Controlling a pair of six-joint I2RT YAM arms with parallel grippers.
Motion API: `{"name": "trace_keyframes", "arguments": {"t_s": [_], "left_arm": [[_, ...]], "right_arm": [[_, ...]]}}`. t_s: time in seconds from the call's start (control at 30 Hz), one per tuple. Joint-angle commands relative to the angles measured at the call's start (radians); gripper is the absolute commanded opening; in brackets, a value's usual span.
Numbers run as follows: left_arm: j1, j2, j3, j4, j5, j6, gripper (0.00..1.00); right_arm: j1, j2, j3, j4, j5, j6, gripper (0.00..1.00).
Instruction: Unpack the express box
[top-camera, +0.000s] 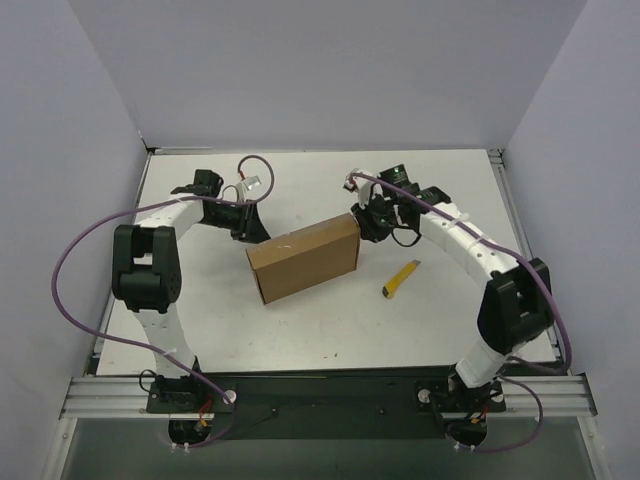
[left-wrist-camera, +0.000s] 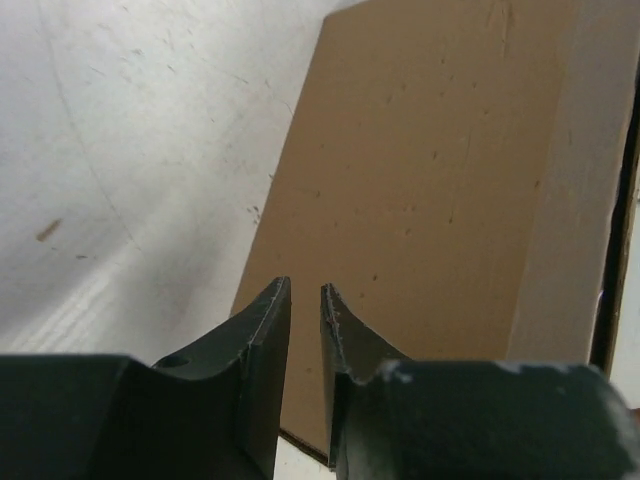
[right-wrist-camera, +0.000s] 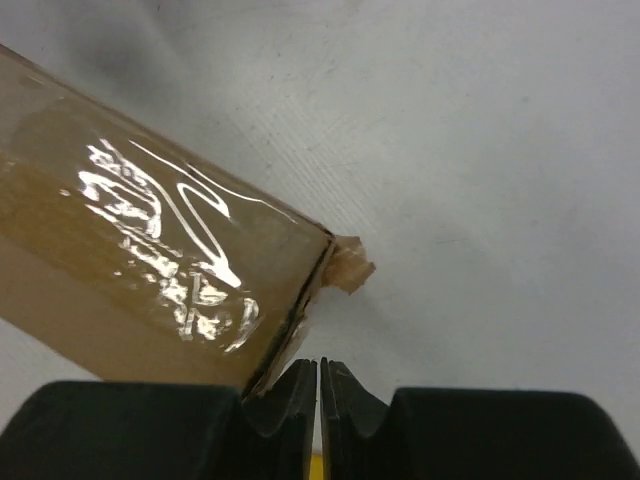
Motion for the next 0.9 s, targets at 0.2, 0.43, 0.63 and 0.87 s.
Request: {"name": "trace_keyframes", "arguments": {"t_s": [0.2, 0.43, 0.63, 0.87], "left_arm": [[-0.142, -0.185, -0.098, -0.282, 0.072, 0.350, 0.24], [-0.215, -0.283, -0.193, -0.334, -0.041, 0.405, 0.27], [-0.044, -0.299, -0.210, -0.355, -0.075, 0.419, 0.30], [-0.011, -0.361, -0.279, -0.016, -0.034, 0.097, 0.59]], "right_arm": [[0.105, 0.252, 0.300, -0.122, -0.120, 0.176, 0.08], [0.087, 0.424, 0.508, -0.102, -0.079, 0.357, 0.08], [0.032, 0.360, 0.431, -0.108, 0.094, 0.451, 0.37], [0.116, 0.144, 0.530, -0.327, 0.101, 0.421, 0.99]]}}
